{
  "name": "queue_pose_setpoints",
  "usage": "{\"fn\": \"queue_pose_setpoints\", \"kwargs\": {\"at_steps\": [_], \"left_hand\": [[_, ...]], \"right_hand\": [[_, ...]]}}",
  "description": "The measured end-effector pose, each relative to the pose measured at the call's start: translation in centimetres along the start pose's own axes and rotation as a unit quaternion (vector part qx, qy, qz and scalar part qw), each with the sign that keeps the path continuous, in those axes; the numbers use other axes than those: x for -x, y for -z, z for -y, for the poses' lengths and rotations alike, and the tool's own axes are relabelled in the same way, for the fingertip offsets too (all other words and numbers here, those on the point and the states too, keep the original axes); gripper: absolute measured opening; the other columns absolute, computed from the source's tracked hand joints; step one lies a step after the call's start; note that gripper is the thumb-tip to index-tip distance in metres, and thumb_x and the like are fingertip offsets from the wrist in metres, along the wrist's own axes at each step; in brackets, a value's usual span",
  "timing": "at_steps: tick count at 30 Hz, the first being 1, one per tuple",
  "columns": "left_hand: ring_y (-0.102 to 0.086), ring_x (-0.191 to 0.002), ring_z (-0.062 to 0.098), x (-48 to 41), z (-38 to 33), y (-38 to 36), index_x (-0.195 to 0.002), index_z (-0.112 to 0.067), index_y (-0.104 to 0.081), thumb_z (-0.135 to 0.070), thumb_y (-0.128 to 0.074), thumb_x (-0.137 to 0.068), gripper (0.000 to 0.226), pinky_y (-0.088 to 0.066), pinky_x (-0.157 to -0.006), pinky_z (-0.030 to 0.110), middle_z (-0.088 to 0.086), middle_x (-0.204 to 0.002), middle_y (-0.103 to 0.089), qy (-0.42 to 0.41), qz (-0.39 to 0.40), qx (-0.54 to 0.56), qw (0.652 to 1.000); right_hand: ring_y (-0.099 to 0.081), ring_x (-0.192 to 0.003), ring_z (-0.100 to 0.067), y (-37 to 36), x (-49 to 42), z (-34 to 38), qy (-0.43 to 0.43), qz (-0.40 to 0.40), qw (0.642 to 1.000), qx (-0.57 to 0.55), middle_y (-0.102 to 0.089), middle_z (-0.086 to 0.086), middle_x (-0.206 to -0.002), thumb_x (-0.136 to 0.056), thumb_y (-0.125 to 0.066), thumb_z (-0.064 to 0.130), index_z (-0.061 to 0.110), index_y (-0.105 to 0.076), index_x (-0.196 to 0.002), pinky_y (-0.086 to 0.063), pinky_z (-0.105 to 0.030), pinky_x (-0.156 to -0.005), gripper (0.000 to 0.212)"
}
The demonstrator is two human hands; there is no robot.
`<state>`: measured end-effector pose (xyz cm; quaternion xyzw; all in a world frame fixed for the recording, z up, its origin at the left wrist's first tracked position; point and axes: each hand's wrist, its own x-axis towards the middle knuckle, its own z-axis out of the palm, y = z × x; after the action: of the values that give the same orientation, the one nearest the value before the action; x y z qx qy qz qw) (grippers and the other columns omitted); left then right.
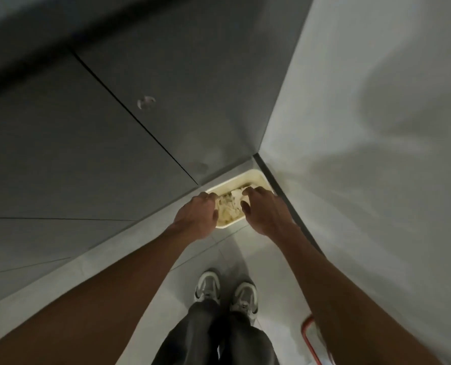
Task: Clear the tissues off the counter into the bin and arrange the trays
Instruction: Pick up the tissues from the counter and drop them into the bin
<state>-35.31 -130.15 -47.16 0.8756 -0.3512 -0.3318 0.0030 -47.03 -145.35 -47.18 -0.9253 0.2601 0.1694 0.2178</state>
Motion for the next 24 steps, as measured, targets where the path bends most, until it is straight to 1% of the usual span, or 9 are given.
{"fn": "queue_pose_setpoints", "kwargs": {"at_steps": [3, 7, 10, 12, 15, 18, 20, 22, 24], "left_hand": [[-0.058, -0.127, 0.025, 6.8, -1.3, 7.7, -0.146, -0.024, -0.048, -0.032, -0.054, -0.103, 0.044, -0.053, -0.101, 0.043, 0.003, -0.146, -0.055, 0.001, -0.038, 0.04, 0.998], [-0.057, -0.128, 0.026, 16.2, -3.1, 17.7, -0.146, -0.027, -0.048, -0.035, -0.055, -0.102, 0.046, -0.052, -0.103, 0.047, 0.002, -0.145, -0.056, -0.005, -0.11, 0.069, 0.991], [-0.059, -0.124, 0.029, 22.8, -3.9, 23.8, -0.146, -0.029, -0.047, -0.031, -0.053, -0.102, 0.044, -0.054, -0.097, 0.048, 0.003, -0.142, -0.058, -0.011, -0.17, 0.107, 0.98], [-0.061, -0.12, 0.028, 26.6, -3.9, 27.0, -0.145, -0.033, -0.045, -0.032, -0.052, -0.102, 0.044, -0.056, -0.091, 0.048, 0.002, -0.138, -0.059, -0.015, -0.204, 0.132, 0.97], [-0.062, -0.119, 0.025, 31.3, -3.7, 30.3, -0.14, -0.037, -0.046, -0.041, -0.051, -0.101, 0.039, -0.056, -0.093, 0.046, 0.0, -0.134, -0.062, -0.002, -0.25, 0.168, 0.954], [-0.064, -0.118, 0.021, 34.6, -3.4, 32.8, -0.135, -0.034, -0.054, -0.046, -0.049, -0.099, 0.038, -0.054, -0.097, 0.038, -0.005, -0.131, -0.066, 0.004, -0.3, 0.201, 0.933], [-0.068, -0.113, 0.018, 36.0, -2.8, 34.0, -0.13, -0.029, -0.06, -0.042, -0.052, -0.099, 0.034, -0.054, -0.095, 0.033, -0.006, -0.125, -0.069, 0.004, -0.338, 0.223, 0.915], [-0.07, -0.106, 0.012, 36.7, -1.9, 35.0, -0.125, -0.03, -0.063, -0.036, -0.057, -0.101, 0.025, -0.057, -0.092, 0.034, -0.011, -0.119, -0.071, 0.01, -0.365, 0.259, 0.894], [-0.07, -0.101, 0.006, 36.7, -0.9, 36.0, -0.122, -0.03, -0.065, -0.028, -0.063, -0.101, 0.021, -0.059, -0.088, 0.035, -0.014, -0.113, -0.072, 0.018, -0.383, 0.286, 0.878]], "right_hand": [[-0.071, -0.107, -0.027, 7.6, 5.3, 2.6, 0.019, -0.048, 0.999, -0.012, -0.071, -0.004, -0.126, -0.106, -0.049, 0.047, 0.023, -0.062, -0.133, -0.058, -0.041, -0.09, 0.039], [-0.067, -0.113, -0.027, 18.4, 12.2, 6.8, 0.026, -0.093, 0.995, -0.028, -0.07, -0.004, -0.128, -0.105, -0.048, 0.049, 0.026, -0.063, -0.131, -0.054, -0.041, -0.095, 0.039], [-0.066, -0.116, -0.023, 24.8, 17.0, 9.7, 0.046, -0.126, 0.989, -0.056, -0.069, -0.001, -0.13, -0.104, -0.05, 0.049, 0.028, -0.061, -0.133, -0.054, -0.038, -0.096, 0.037], [-0.065, -0.116, -0.021, 28.3, 19.5, 11.5, 0.048, -0.136, 0.987, -0.075, -0.067, 0.002, -0.131, -0.104, -0.048, 0.052, 0.03, -0.059, -0.132, -0.054, -0.036, -0.095, 0.038], [-0.064, -0.115, -0.018, 32.0, 22.5, 13.8, 0.055, -0.153, 0.983, -0.089, -0.066, 0.005, -0.129, -0.104, -0.048, 0.053, 0.032, -0.058, -0.132, -0.051, -0.031, -0.09, 0.037], [-0.061, -0.116, -0.014, 35.5, 23.9, 16.3, 0.064, -0.17, 0.976, -0.123, -0.063, 0.01, -0.132, -0.104, -0.045, 0.057, 0.035, -0.058, -0.134, -0.049, -0.028, -0.091, 0.04], [-0.06, -0.118, -0.013, 37.2, 24.0, 17.7, 0.067, -0.176, 0.973, -0.137, -0.063, 0.012, -0.133, -0.104, -0.046, 0.058, 0.036, -0.06, -0.133, -0.051, -0.031, -0.093, 0.039], [-0.06, -0.119, -0.015, 38.5, 23.5, 18.9, 0.074, -0.188, 0.968, -0.146, -0.064, 0.01, -0.132, -0.105, -0.049, 0.055, 0.034, -0.062, -0.133, -0.052, -0.032, -0.093, 0.037], [-0.062, -0.117, -0.017, 39.6, 22.3, 20.1, 0.086, -0.205, 0.965, -0.142, -0.066, 0.007, -0.13, -0.105, -0.052, 0.051, 0.032, -0.063, -0.133, -0.052, -0.033, -0.092, 0.036]]}}
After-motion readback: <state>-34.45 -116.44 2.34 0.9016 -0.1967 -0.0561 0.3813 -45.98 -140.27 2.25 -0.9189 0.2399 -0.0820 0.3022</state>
